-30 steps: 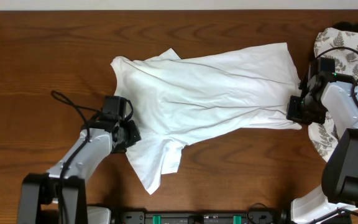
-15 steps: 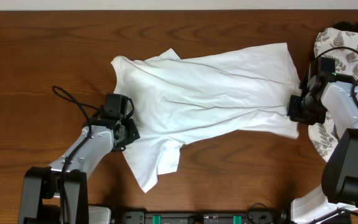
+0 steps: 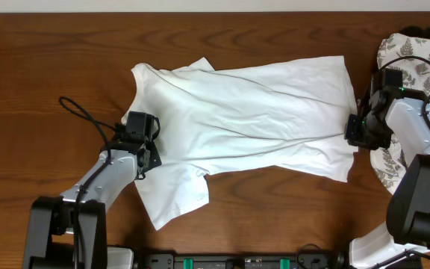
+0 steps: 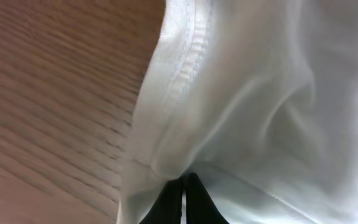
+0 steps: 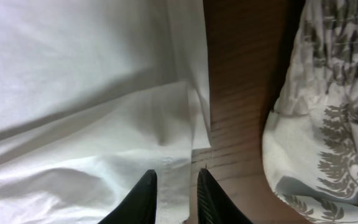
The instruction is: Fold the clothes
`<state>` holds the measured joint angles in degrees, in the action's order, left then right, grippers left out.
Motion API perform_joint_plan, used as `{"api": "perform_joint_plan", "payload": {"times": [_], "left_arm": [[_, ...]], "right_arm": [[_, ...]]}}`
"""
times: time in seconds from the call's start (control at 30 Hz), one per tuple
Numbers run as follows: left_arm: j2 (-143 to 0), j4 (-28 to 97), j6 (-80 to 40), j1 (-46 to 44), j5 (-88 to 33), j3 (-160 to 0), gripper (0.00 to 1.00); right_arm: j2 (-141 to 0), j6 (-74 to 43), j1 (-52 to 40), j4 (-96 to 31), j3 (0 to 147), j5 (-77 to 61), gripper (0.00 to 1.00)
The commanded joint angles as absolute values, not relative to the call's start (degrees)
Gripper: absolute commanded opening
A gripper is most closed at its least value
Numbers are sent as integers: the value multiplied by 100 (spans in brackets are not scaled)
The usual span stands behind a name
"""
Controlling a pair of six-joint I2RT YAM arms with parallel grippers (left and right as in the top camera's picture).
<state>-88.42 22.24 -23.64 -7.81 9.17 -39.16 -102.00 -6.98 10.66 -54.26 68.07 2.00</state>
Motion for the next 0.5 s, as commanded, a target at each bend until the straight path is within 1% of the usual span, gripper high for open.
{"api": "perform_joint_plan", "payload": {"times": [0.0, 0.1, 0.27, 0.47], "left_arm": [[-9013, 2226, -2182, -729, 1188, -3774, 6], [-9013, 2191, -2182, -729, 1188, -3774, 6], [-8995, 2182, -2185, -729, 1181, -3828, 6], [-8379, 2689, -2185, -731, 987, -4469, 6]], "right_arm": [[-10136, -727, 1044, -5384, 6770, 40, 21], [-10136, -727, 1044, -5341, 6770, 38, 20], [-10136, -722, 1044, -5177, 6770, -169, 14], [-10136, -720, 1044, -4694, 6805, -580, 17]]}}
